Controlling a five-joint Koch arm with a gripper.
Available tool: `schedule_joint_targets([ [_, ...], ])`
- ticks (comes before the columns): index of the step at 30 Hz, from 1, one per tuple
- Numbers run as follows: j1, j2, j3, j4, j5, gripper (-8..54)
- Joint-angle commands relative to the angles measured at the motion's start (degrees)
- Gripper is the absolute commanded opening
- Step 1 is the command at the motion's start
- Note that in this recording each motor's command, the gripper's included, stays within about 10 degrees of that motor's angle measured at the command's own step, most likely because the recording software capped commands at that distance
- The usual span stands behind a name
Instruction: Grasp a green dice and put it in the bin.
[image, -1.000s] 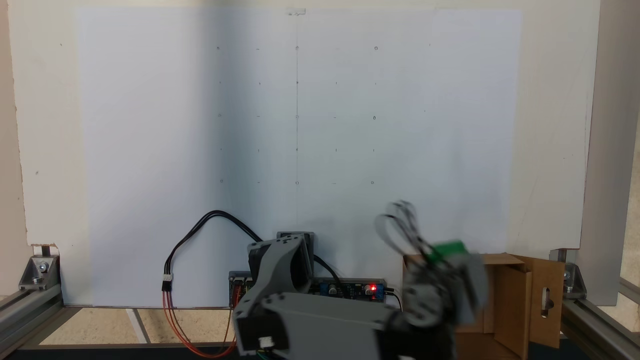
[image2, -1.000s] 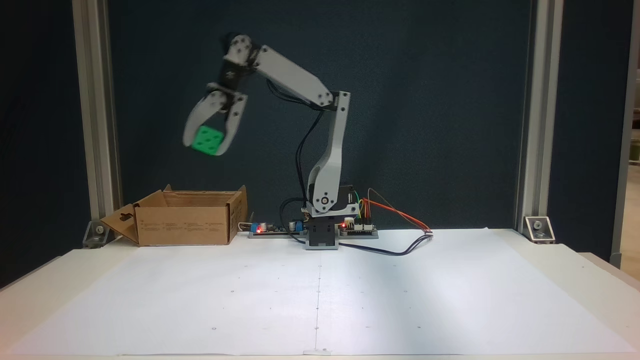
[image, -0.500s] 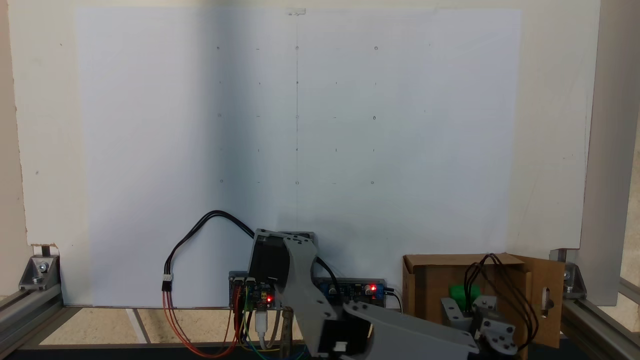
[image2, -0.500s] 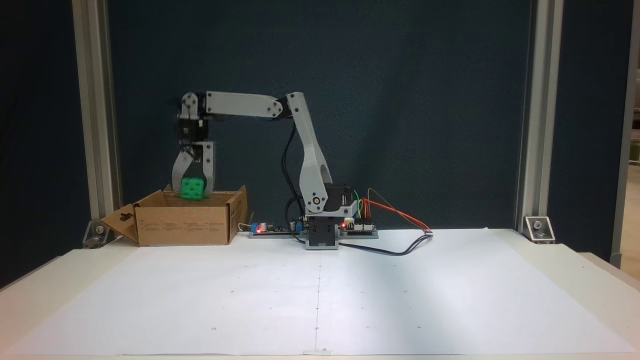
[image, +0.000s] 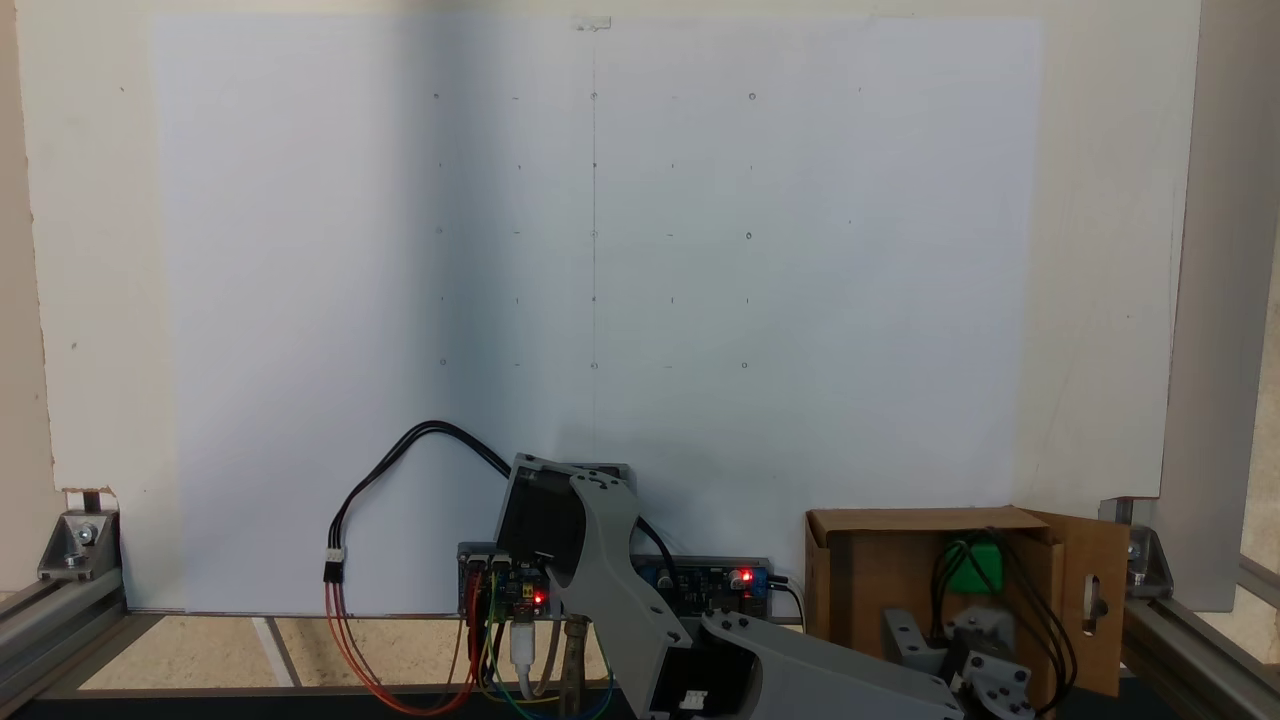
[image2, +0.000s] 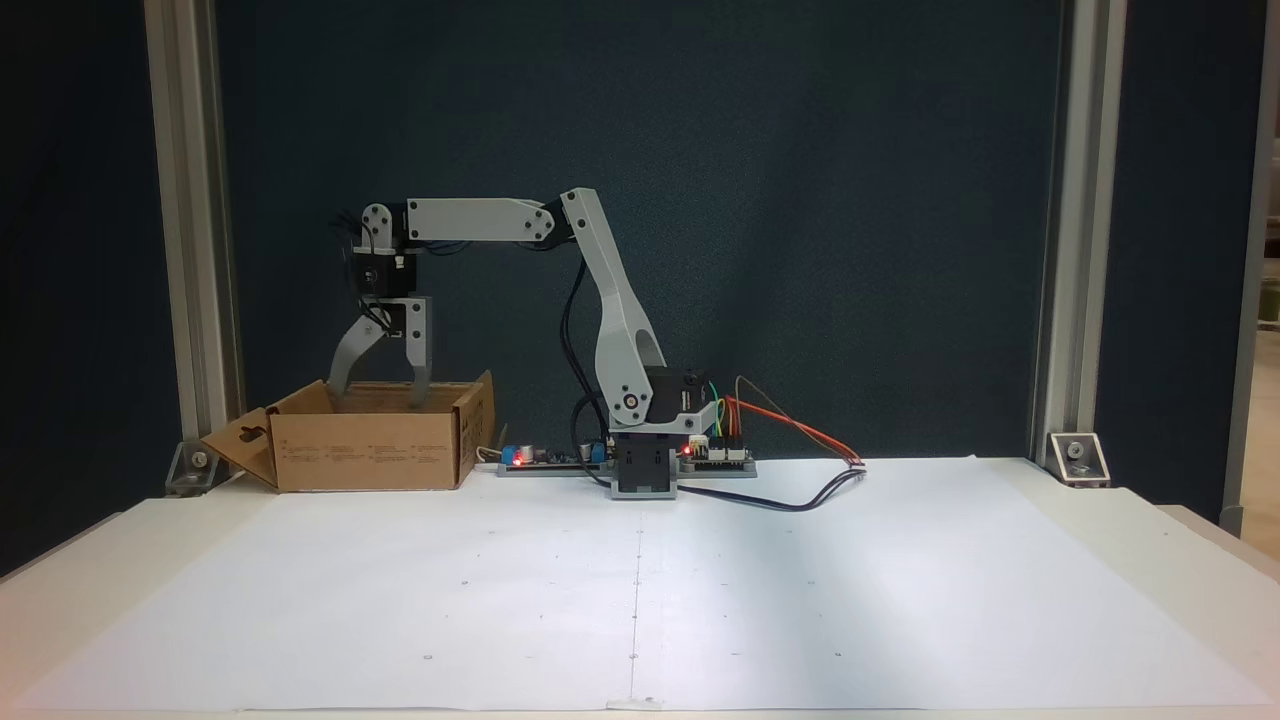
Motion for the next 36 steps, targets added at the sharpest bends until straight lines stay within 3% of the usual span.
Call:
schedule_joint_targets([
  [1,0.09,2.55,-3.16,-4.75,8.35,41.3],
  [9,-18.98,19.60,-3.25,-9.32,27.33,44.6],
  [22,-72.14,29.00,-0.09,-9.40,27.33,44.7],
  [29,-97.21,38.67,12.57,-16.17,28.04,44.7],
  [36,-105.91,52.03,34.28,-34.52,28.04,44.0],
])
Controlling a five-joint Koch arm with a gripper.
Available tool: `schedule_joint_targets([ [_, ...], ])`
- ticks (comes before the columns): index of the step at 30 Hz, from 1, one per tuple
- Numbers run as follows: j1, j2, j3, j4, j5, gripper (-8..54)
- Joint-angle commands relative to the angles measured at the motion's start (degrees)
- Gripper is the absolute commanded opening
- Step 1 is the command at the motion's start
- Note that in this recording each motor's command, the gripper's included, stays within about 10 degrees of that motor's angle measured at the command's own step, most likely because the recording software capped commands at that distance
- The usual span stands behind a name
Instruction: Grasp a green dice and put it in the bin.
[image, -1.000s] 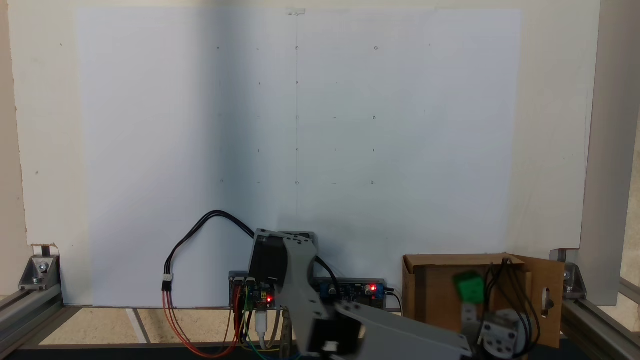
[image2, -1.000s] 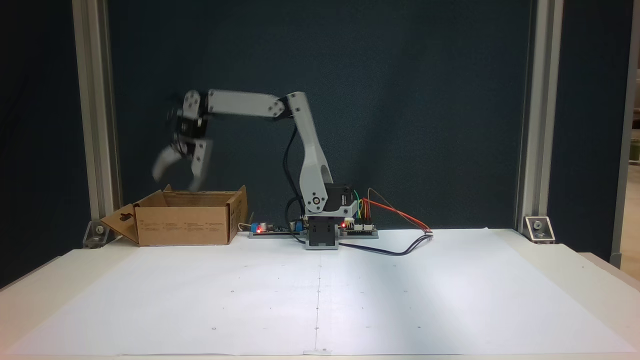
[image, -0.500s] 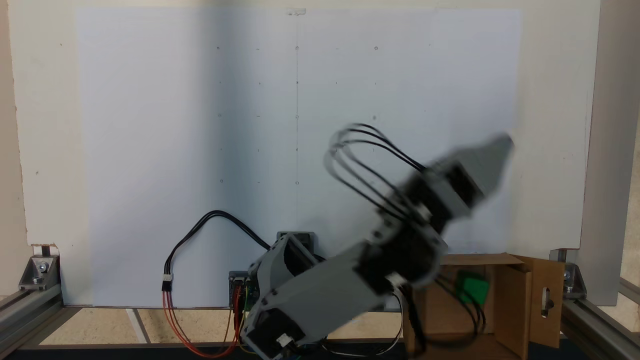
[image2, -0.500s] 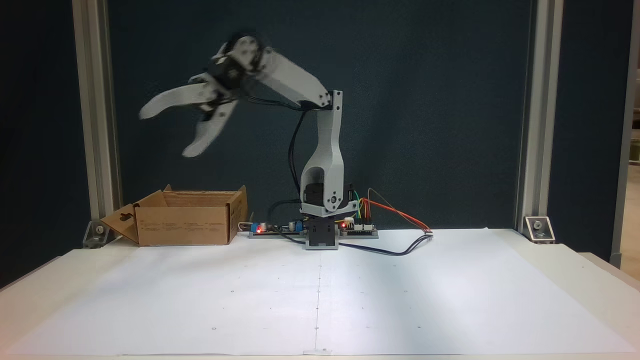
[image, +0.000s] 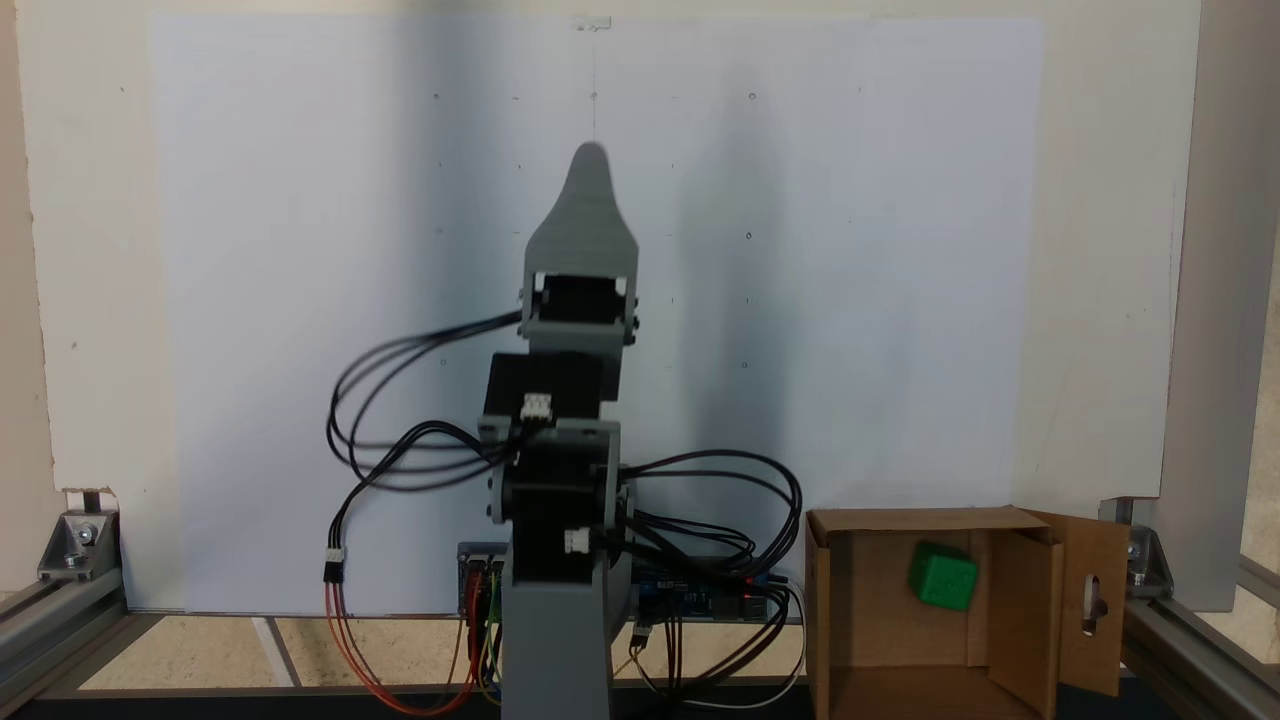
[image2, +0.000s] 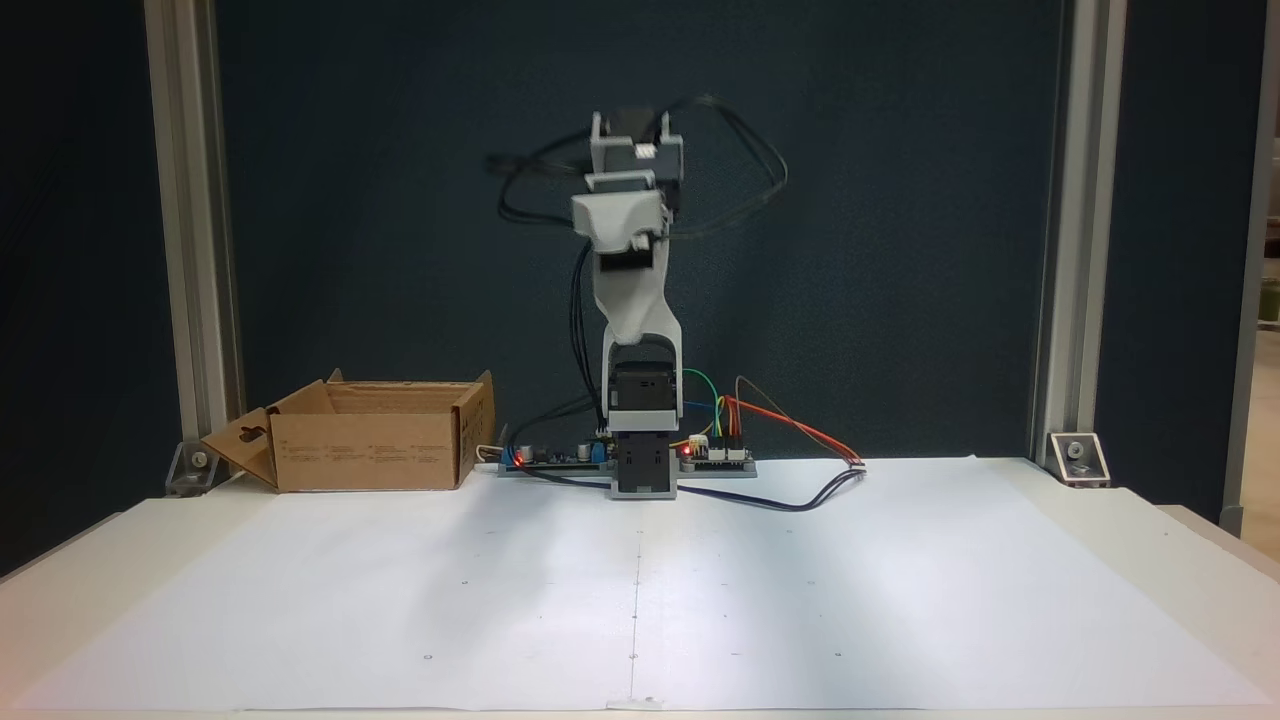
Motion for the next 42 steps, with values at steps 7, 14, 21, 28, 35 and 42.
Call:
schedule_joint_targets([
  [7,-1.23,14.15,17.67,-24.68,2.37,44.2],
  [14,-0.97,17.14,31.29,-42.17,2.20,44.8],
  [21,-0.79,17.23,48.08,-59.13,1.67,43.0],
  [28,1.05,17.23,61.96,-76.01,-0.09,42.8],
  [35,0.97,17.23,70.93,-92.44,-1.14,42.9],
  [42,1.05,17.23,78.40,-107.82,-1.49,44.3],
])
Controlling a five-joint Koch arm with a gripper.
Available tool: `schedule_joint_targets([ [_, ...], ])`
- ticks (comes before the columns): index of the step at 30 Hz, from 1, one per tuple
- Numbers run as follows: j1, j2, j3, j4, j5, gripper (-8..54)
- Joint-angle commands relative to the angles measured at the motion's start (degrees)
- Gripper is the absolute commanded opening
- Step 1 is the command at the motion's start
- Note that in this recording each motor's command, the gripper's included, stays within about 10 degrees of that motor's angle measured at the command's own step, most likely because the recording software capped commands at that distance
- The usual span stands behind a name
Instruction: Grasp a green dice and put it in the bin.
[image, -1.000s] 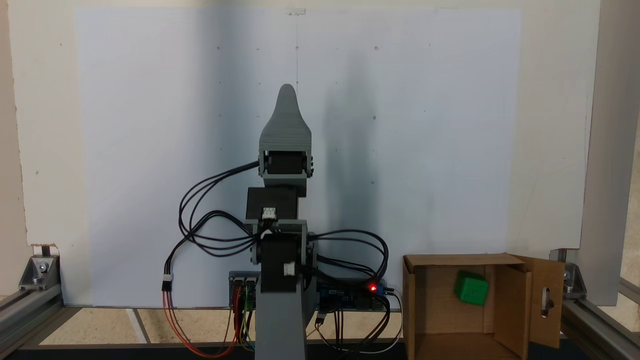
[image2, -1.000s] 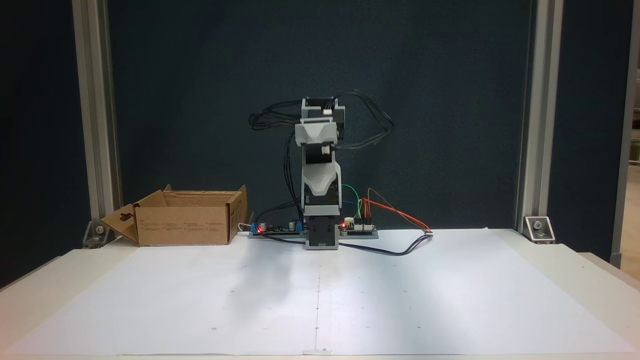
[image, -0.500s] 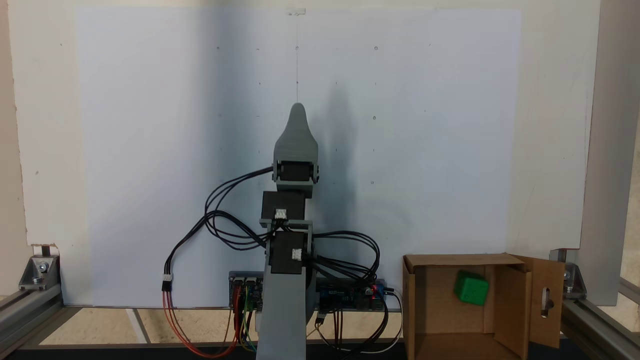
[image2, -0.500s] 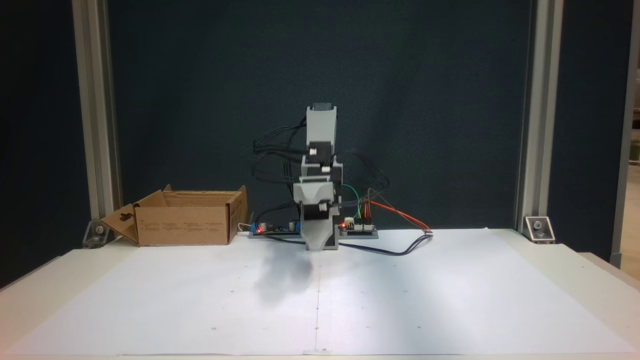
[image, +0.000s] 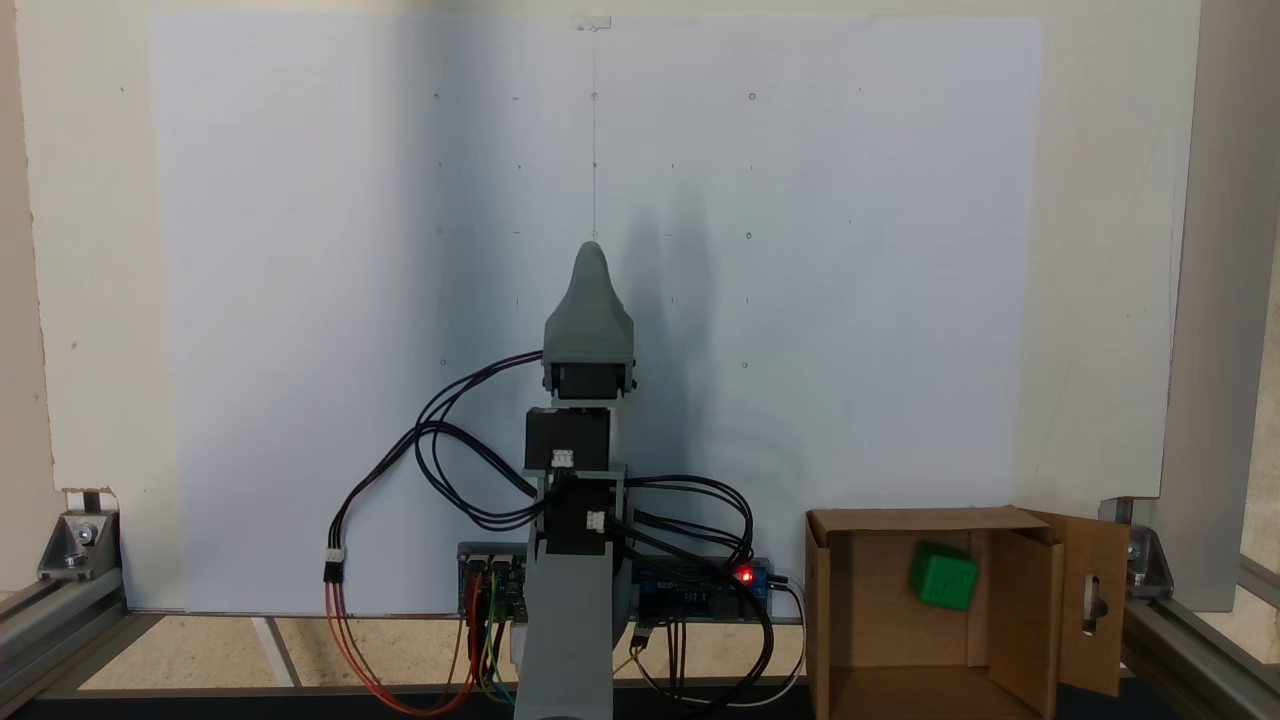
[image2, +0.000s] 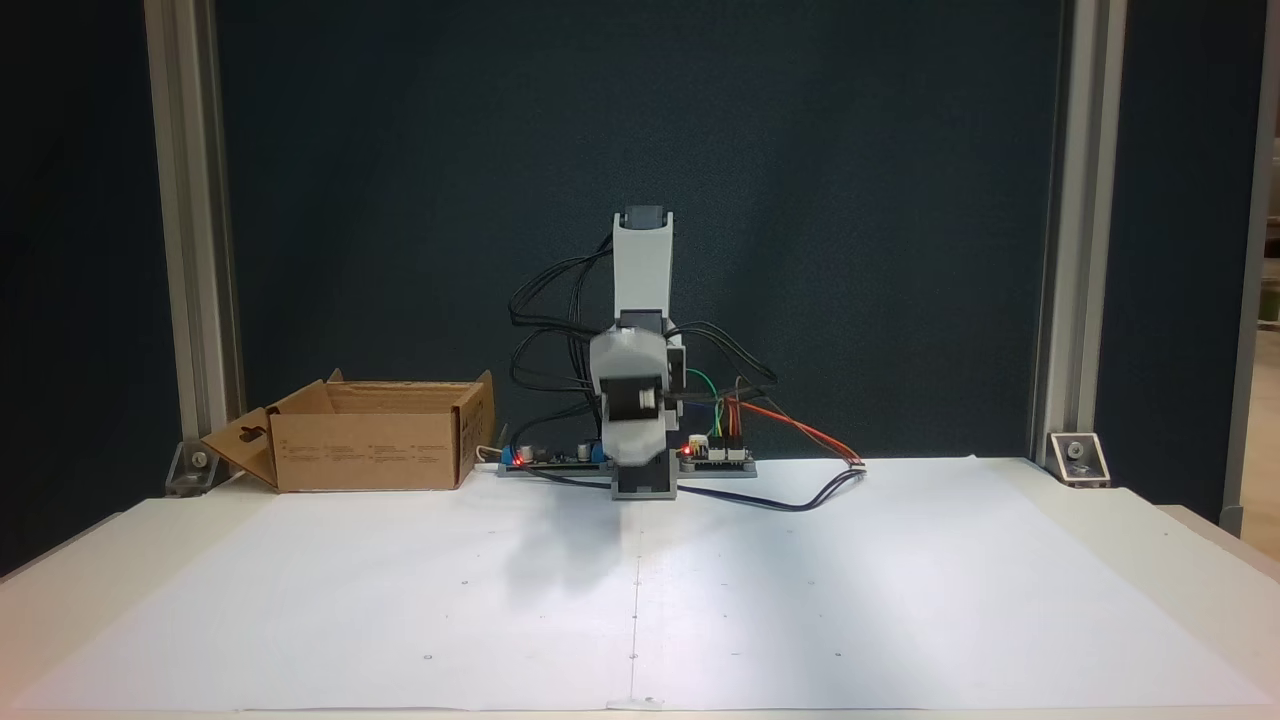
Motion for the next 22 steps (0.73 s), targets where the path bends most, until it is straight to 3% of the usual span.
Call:
schedule_joint_targets([
  [1,0.53,6.50,2.90,-9.21,-1.93,44.4],
  [8,0.35,6.24,2.90,-23.64,-1.85,44.5],
  [22,0.09,6.24,2.90,-23.38,-1.85,44.6],
])
